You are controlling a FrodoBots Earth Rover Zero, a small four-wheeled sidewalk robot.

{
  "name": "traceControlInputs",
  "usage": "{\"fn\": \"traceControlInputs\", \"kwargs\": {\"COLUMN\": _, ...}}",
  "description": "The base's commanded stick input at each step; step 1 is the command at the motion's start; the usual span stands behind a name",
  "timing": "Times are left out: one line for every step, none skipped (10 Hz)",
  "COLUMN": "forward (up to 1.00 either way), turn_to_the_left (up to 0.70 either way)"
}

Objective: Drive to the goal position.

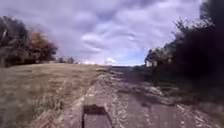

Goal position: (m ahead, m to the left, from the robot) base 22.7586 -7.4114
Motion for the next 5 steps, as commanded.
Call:
{"fn": "traceControlInputs", "kwargs": {"forward": 1.0, "turn_to_the_left": 0.0}}
{"fn": "traceControlInputs", "kwargs": {"forward": 1.0, "turn_to_the_left": 0.0}}
{"fn": "traceControlInputs", "kwargs": {"forward": 1.0, "turn_to_the_left": 0.0}}
{"fn": "traceControlInputs", "kwargs": {"forward": 1.0, "turn_to_the_left": 0.0}}
{"fn": "traceControlInputs", "kwargs": {"forward": 1.0, "turn_to_the_left": 0.0}}
